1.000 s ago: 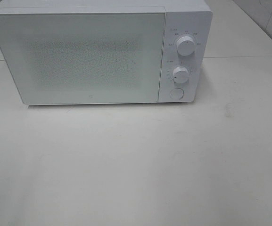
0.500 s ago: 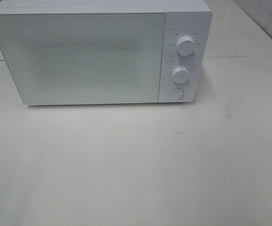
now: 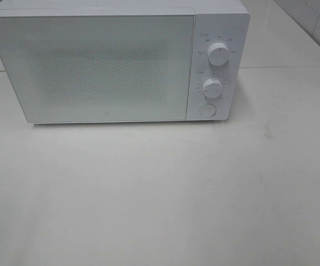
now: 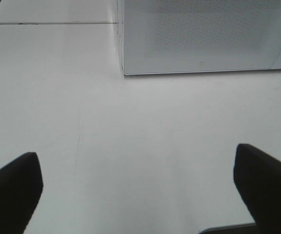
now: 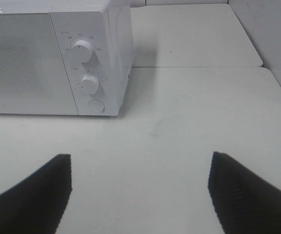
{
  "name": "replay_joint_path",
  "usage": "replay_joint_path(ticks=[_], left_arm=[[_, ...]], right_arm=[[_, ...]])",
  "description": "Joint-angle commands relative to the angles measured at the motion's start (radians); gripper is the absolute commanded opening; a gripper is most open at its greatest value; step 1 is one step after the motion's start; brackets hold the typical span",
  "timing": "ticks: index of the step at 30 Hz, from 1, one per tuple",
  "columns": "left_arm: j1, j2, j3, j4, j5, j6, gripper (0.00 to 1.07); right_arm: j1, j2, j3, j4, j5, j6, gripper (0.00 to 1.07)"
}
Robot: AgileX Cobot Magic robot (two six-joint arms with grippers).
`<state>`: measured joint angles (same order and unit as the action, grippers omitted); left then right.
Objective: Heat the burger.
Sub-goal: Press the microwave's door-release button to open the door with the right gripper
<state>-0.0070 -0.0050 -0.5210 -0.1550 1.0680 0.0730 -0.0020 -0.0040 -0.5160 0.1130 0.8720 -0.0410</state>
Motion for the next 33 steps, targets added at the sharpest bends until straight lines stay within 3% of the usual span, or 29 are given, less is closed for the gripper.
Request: replay_joint_path(ticks=[1, 4, 33], left_arm=[[0.002, -0.017, -0.001, -0.008, -0.010, -0.007, 1.00], [0.002, -0.017, -0.001, -0.008, -0.010, -0.007, 1.00], [0.002, -0.017, -0.001, -0.008, -0.010, -0.007, 1.00]], right_arm=[[-0.006, -0.027, -0.012, 0.007, 0.054, -0.015, 0.75], [-0.006, -0.027, 0.016, 0.003, 0.130, -0.017, 0.75], [-0.002, -0.027, 0.017, 0.007, 0.122, -0.016, 0.75]])
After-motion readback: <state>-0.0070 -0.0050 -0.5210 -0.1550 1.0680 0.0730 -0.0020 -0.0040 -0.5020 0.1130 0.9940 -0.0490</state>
